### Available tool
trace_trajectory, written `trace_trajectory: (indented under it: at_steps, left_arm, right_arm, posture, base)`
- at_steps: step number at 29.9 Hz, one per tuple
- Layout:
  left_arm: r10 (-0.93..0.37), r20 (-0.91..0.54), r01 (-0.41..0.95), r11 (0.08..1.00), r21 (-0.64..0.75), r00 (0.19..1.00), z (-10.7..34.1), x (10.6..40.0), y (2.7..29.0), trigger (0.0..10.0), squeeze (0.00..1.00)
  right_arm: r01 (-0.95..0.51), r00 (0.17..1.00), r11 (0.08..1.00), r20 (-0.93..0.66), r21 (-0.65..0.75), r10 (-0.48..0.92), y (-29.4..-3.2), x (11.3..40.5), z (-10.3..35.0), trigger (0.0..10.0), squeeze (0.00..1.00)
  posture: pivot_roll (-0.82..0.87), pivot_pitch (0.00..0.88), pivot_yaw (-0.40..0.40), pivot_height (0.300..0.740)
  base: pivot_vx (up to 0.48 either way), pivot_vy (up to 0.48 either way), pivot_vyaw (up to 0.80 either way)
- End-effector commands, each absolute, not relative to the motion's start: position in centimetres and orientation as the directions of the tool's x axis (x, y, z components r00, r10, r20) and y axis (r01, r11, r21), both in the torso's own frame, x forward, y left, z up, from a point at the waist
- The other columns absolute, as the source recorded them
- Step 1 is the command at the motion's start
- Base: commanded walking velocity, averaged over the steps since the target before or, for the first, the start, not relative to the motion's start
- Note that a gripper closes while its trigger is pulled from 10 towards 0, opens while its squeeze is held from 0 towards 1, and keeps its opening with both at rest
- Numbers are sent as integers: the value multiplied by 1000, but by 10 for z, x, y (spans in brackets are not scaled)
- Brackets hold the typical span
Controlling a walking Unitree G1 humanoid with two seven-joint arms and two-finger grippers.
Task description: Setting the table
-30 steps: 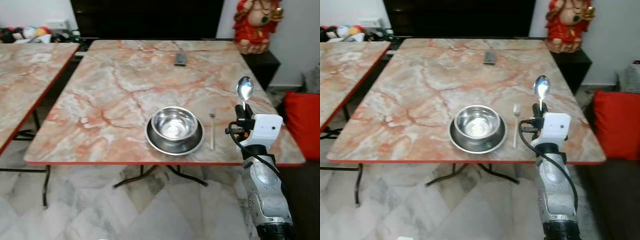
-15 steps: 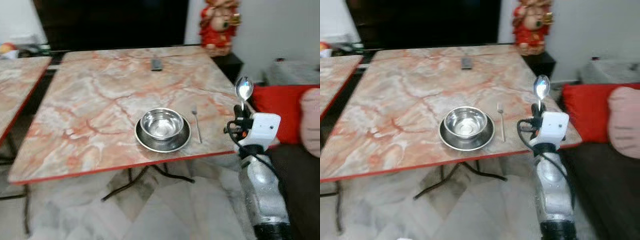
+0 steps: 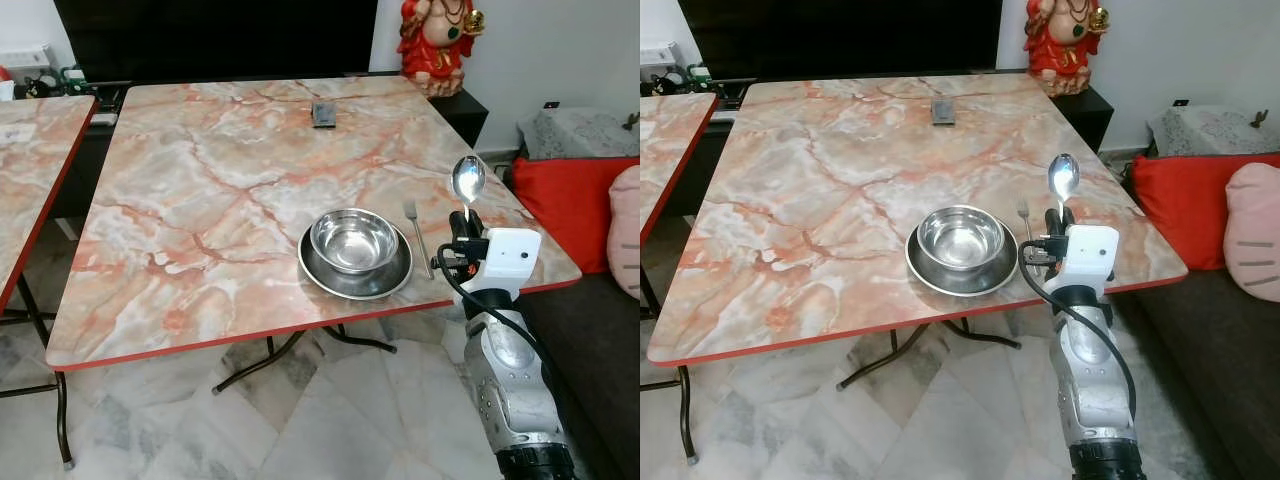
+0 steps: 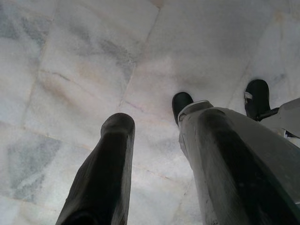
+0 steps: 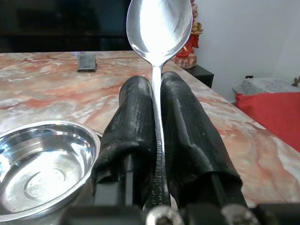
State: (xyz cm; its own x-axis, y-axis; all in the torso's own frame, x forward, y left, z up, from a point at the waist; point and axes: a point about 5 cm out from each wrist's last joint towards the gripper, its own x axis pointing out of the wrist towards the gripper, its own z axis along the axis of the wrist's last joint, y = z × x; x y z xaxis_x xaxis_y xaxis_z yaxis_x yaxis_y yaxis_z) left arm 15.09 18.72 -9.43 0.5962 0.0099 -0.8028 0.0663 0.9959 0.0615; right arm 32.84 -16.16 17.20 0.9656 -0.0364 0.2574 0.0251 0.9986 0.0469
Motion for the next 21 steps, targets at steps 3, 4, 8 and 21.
trace_trajectory:
  at_steps: [3, 4, 8, 21]
  left_arm:
    - [2, -831, 70, 996, 49, 556, -99, 137, 192, 10000, 0]
    - [8, -819, 64, 996, 55, 574, -95, 141, 207, 10000, 0]
    - [21, -827, 51, 997, 60, 561, -94, 140, 216, 10000, 0]
    - [36, -856, 38, 997, 65, 516, -98, 125, 223, 10000, 0]
  right_arm:
    - [36, 965, 998, 257, 51, -48, -165, 328, 172, 10000, 0]
    - [36, 965, 998, 257, 50, -47, -165, 328, 172, 10000, 0]
    - [34, 966, 998, 256, 51, -46, -165, 328, 171, 10000, 0]
    - [32, 966, 998, 254, 51, -44, -165, 328, 171, 10000, 0]
  posture:
    - [-34, 132, -2, 740]
    - [-35, 133, -2, 740]
    - [-34, 133, -2, 740]
    - [-34, 133, -1, 740]
  base:
    - [170, 0, 0]
    - [296, 0, 0]
    - [303, 0, 0]
    - [340, 0, 0]
